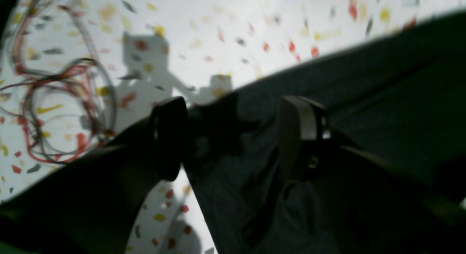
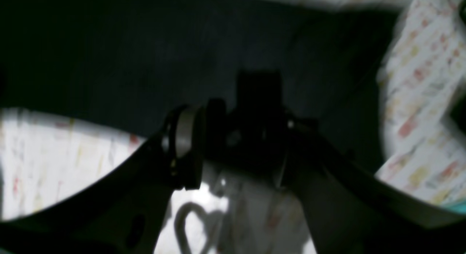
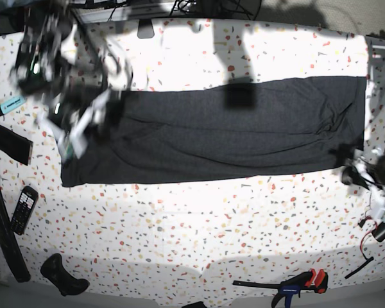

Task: Fold the T-shirt properly
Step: 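Release the strip and raise the right gripper away, then grasp the strip's end with the left gripper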

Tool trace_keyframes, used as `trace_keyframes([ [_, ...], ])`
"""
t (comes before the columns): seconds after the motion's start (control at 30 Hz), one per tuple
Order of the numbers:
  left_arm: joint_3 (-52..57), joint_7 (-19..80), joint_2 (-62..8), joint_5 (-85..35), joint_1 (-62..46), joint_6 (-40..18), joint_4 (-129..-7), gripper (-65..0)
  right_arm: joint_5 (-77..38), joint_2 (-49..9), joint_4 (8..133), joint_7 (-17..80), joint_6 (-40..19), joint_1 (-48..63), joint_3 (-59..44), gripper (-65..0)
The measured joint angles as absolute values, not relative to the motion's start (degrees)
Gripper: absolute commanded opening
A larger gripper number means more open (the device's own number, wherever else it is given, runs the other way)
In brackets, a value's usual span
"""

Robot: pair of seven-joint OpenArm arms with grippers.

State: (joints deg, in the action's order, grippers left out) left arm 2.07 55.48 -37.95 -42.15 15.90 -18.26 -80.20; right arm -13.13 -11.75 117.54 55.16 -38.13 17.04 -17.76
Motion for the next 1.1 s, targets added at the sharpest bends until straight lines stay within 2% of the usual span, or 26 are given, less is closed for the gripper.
trace_keyframes([
  [0.17, 6.9, 56.4, -37.9, -42.8, 15.2, -18.2, -80.2, -27.9, -17.6, -11.9, 123.4, 54.6, -38.0, 28.6, -17.9, -38.3],
  [0.33, 10.8, 55.7, -37.8, -40.2, 7.0, -18.2, -80.2, -27.9, -18.0, -11.7, 130.2, 55.1, -38.1, 38.2, -17.8, -38.3],
  [0.43, 13.2, 55.1, -37.6, -40.6, 2.6, -18.3, -78.8, -27.9, -18.0, -11.9, 134.0, 55.6, -38.0, 42.1, -17.8, -38.3],
  [0.53, 15.6, 55.9, -37.8, -45.9, 3.1, -18.8, -73.8, -27.9, -18.2, -11.9, 134.0, 55.4, -38.2, 44.1, -17.8, -38.3],
  [0.67, 16.1, 59.6, -39.1, -55.6, 5.6, -27.6, -62.8, -27.9, -21.1, -11.9, 134.0, 56.8, -38.2, 44.4, -17.8, -38.3],
  [0.87, 16.2, 60.7, -39.6, -59.5, 10.8, -38.9, -44.5, -27.9, -21.0, -11.9, 134.0, 56.9, -38.2, 44.2, -17.8, -38.3],
  [1.1, 16.4, 65.7, -39.4, -68.2, 11.8, -39.9, -37.9, -27.9, -21.0, -11.9, 134.0, 56.9, -38.2, 44.3, -17.8, -38.3],
])
